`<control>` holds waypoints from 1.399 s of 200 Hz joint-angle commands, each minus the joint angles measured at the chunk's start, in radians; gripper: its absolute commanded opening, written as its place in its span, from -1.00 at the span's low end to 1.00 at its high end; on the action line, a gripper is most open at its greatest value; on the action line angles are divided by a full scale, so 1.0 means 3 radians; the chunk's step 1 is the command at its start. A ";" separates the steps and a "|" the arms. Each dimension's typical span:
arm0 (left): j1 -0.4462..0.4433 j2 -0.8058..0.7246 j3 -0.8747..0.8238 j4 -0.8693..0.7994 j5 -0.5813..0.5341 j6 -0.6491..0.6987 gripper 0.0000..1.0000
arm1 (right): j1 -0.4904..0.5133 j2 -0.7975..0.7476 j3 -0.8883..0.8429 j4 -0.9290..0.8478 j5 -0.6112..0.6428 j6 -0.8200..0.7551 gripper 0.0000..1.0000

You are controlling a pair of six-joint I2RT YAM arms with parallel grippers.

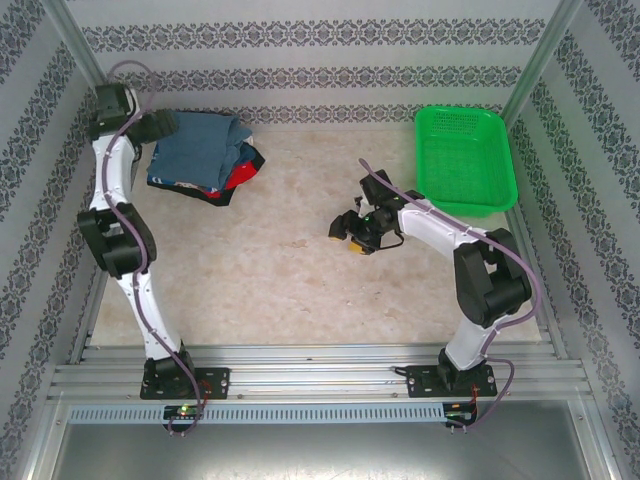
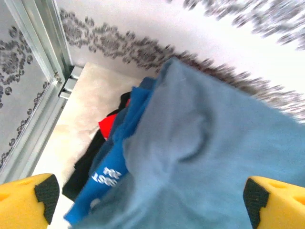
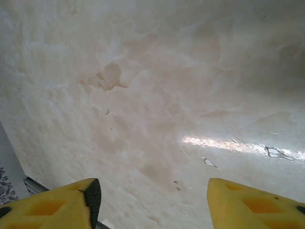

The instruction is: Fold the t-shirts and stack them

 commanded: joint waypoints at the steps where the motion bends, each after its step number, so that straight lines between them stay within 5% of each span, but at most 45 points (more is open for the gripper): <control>1: -0.0051 -0.0668 -0.0686 -0.0048 0.0268 -0.0434 0.86 | -0.0016 -0.0168 -0.0063 0.0039 -0.0053 -0.0047 0.24; 30: -0.0068 -0.1403 -0.2090 0.0391 0.0503 -0.0907 0.15 | -0.0079 -0.0259 -0.0134 0.0095 -0.0124 -0.0085 0.26; 49: -0.0085 -0.1581 -0.2645 0.0615 0.0775 -0.1100 -0.03 | -0.0103 -0.0327 -0.0176 0.0107 -0.0179 -0.0121 0.30; 70: -0.0284 -0.1636 -0.2780 0.0716 0.0764 -0.0981 0.11 | -0.0129 -0.0418 -0.0208 0.0074 -0.0210 -0.0196 0.36; 131: -0.1133 -0.1171 -0.2192 0.0313 -0.0440 0.0151 0.76 | -0.0205 -0.0676 -0.0478 0.0116 -0.0242 -0.0194 0.37; 209: -0.1483 -0.0251 -0.1293 0.0088 -0.1626 0.0845 0.90 | -0.0408 -0.0948 -0.0772 0.0095 -0.0304 -0.0237 0.37; 280: -0.1489 0.0408 -0.0495 -0.0097 -0.1747 0.1087 0.80 | -0.0612 -0.1074 -0.0843 -0.0125 -0.0385 -0.0422 0.38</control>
